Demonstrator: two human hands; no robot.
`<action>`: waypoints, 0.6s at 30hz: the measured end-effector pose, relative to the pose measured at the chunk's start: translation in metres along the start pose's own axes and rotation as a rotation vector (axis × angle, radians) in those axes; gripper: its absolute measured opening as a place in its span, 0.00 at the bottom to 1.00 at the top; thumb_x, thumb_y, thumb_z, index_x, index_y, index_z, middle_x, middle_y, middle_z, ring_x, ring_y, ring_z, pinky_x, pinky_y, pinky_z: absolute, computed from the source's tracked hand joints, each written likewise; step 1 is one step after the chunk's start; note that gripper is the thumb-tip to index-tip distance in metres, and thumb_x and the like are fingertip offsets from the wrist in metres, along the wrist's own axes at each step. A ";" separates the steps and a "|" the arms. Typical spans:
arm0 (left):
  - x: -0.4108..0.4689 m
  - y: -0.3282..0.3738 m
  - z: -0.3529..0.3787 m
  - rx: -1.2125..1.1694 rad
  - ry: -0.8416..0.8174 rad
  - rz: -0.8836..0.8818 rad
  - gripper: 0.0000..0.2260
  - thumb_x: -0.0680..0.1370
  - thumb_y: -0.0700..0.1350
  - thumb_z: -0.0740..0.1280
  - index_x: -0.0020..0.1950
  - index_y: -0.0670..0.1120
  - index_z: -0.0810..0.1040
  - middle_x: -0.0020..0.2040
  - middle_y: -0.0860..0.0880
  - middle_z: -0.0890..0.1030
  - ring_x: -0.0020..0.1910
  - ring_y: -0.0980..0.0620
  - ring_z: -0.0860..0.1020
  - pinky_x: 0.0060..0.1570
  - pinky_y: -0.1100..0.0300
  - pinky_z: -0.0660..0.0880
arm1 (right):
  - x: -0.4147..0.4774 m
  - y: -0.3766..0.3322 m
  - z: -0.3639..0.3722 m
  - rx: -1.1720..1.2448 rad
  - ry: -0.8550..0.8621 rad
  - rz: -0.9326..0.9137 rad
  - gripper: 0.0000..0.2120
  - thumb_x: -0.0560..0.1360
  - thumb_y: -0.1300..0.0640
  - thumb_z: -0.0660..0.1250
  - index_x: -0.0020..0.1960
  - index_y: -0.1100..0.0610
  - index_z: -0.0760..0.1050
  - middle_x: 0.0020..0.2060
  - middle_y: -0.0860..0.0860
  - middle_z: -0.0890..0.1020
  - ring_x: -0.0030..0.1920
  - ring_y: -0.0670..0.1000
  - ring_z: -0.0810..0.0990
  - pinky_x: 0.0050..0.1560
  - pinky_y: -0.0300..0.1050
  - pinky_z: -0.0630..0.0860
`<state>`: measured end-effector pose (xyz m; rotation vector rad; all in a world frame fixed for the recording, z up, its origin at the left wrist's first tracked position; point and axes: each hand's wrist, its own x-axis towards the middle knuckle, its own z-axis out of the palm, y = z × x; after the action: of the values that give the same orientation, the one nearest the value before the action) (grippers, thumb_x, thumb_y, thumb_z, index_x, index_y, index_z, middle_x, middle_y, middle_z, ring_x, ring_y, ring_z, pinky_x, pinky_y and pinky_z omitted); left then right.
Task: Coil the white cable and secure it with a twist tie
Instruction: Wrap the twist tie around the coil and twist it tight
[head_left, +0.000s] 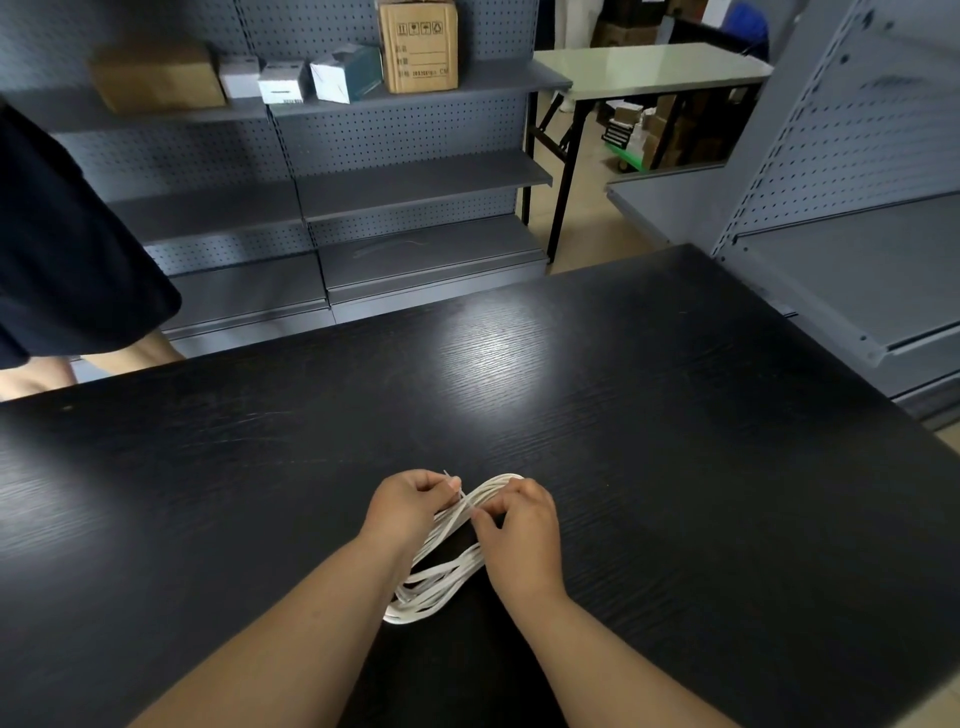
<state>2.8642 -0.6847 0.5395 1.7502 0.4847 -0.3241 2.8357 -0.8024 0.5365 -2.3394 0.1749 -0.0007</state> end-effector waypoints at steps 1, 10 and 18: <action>0.000 0.000 0.000 0.009 -0.006 -0.002 0.07 0.75 0.46 0.69 0.40 0.46 0.83 0.38 0.50 0.83 0.43 0.55 0.80 0.39 0.64 0.71 | 0.000 0.000 0.000 0.006 0.005 0.000 0.07 0.74 0.57 0.68 0.37 0.54 0.78 0.44 0.43 0.72 0.54 0.42 0.68 0.54 0.30 0.61; -0.002 0.002 -0.002 -0.013 -0.039 -0.009 0.04 0.74 0.43 0.70 0.40 0.47 0.83 0.39 0.49 0.84 0.41 0.57 0.79 0.39 0.66 0.71 | 0.000 0.000 0.001 0.042 0.018 0.004 0.06 0.74 0.58 0.68 0.39 0.57 0.80 0.45 0.45 0.74 0.55 0.43 0.68 0.54 0.30 0.61; -0.003 0.003 -0.002 0.018 -0.055 0.001 0.04 0.74 0.44 0.71 0.39 0.49 0.83 0.37 0.52 0.84 0.40 0.58 0.79 0.37 0.66 0.70 | 0.002 -0.001 0.004 0.049 0.031 0.024 0.06 0.74 0.59 0.68 0.40 0.58 0.80 0.47 0.47 0.75 0.57 0.44 0.68 0.56 0.31 0.62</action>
<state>2.8633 -0.6834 0.5440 1.7546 0.4422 -0.3760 2.8380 -0.7993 0.5344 -2.2892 0.2158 -0.0290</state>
